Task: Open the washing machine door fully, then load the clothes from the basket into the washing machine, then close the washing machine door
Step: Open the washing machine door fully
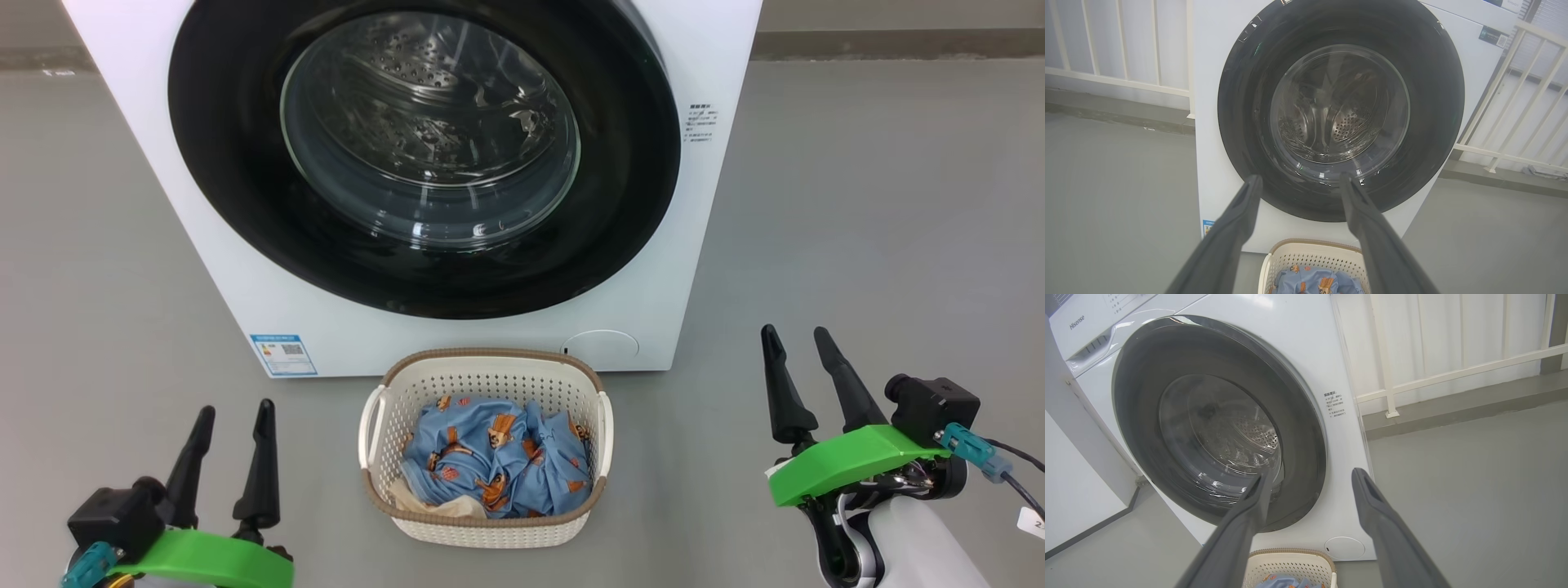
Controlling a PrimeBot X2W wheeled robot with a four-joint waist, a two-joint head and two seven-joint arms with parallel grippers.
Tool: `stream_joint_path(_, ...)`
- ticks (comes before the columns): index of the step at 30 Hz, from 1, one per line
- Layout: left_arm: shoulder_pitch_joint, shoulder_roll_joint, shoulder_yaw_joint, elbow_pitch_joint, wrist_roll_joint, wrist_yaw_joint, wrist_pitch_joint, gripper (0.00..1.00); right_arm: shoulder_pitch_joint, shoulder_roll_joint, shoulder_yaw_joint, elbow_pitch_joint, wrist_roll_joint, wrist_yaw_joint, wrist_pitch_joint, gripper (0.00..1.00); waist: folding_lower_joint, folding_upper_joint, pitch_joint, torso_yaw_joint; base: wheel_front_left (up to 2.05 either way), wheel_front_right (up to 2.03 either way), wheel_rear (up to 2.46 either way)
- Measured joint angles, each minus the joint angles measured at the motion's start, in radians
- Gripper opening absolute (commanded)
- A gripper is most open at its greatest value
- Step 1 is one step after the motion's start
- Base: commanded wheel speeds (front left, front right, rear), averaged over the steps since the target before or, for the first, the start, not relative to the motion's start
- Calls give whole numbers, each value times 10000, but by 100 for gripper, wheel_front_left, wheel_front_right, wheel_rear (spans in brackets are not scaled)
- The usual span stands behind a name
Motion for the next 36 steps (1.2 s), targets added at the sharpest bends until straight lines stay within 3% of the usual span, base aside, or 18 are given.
stream_joint_path(16, 1, 61, 385, -163, 140, 2, 0, 100, -632, -4, -485, 130, -10, 0, -2, 100, 1, 0, 464, 133, 0, 0, 0)
stream_joint_path(17, 1, 61, 387, -180, 142, 2, 0, 100, -672, -6, -525, 130, -13, 0, -2, 95, 0, 0, 512, 148, 0, 0, 0)
stream_joint_path(18, 1, 61, 387, -194, 142, 2, 0, 100, -710, -6, -554, 132, -21, 0, -2, 79, 1, 0, 559, 165, 0, 0, 0)
stream_joint_path(19, 1, 61, 391, -205, 142, 2, 0, 100, -750, -4, -581, 132, -21, 0, -2, 45, 0, 0, 611, 183, 0, 0, 0)
stream_joint_path(20, 1, 63, 395, -228, 142, 2, -2, 100, -801, -4, -610, 138, -31, 0, -2, 29, 0, 0, 663, 202, 0, 0, 0)
stream_joint_path(21, -1, 65, 393, -253, 142, 2, 0, 100, -870, -6, -642, 140, -42, 0, -2, 2, 1, 0, 716, 222, 0, 0, 0)
stream_joint_path(27, -114, 94, 345, -435, 65, 0, -2, 100, -1392, -12, -966, 138, -71, 0, -2, 0, 0, 0, 1046, 361, 0, 0, 0)
stream_joint_path(36, -272, 456, 134, -884, -332, 0, -40, 100, -2455, -77, -1471, 339, 999, 0, -4, 0, 0, 0, 1643, 603, 0, 0, 0)
